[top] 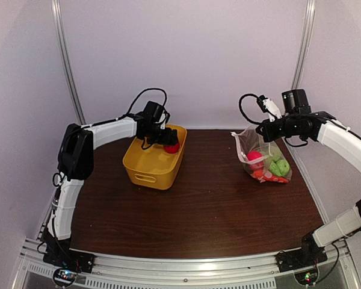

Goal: Place the food in the zip-top bag and seal the zipper
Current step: Pick up the fake fruit from the bin.

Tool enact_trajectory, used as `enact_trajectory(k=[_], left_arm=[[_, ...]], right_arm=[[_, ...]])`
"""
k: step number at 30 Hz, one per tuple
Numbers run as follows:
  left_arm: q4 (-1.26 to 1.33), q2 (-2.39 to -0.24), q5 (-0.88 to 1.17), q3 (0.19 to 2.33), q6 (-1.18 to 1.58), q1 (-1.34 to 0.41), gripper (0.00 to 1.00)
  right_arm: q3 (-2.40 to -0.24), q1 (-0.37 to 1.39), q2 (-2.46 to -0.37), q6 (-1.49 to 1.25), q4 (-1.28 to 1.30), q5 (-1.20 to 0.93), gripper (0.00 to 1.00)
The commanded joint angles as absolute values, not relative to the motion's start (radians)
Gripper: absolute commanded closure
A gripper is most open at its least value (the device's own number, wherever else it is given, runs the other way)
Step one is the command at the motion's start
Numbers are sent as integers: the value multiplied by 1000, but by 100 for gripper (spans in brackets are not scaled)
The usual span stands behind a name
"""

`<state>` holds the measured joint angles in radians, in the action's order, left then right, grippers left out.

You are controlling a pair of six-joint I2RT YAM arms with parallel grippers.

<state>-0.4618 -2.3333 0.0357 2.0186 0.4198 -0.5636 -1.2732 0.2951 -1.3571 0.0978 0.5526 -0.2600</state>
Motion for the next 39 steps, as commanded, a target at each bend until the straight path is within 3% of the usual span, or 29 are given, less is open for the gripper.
enact_trajectory(k=[1,10,15,21,29,34,39], left_arm=[[-450,-2387,32,2054,405,-551,10],[-393,-2536,136,2172,442,-526,9],[-386,-2561,155,2189,451,-520,22],[-330,-2356,125,1992,448,-523,36],[-291,-1978,75,1720,441,-586,42],[-147,-1861,243,1633,471,-682,43],[-6,-1896,420,1674,530,-808,45]], right_arm=[[-1258,301,-1325,92,547,-272,100],[-1258,301,-1336,95,554,-271,100],[-1255,301,-1334,98,557,-266,100],[-1251,301,-1329,104,554,-262,100],[-1267,301,-1337,93,553,-289,100],[-1297,308,-1351,81,566,-314,100],[-1348,328,-1368,76,602,-334,100]])
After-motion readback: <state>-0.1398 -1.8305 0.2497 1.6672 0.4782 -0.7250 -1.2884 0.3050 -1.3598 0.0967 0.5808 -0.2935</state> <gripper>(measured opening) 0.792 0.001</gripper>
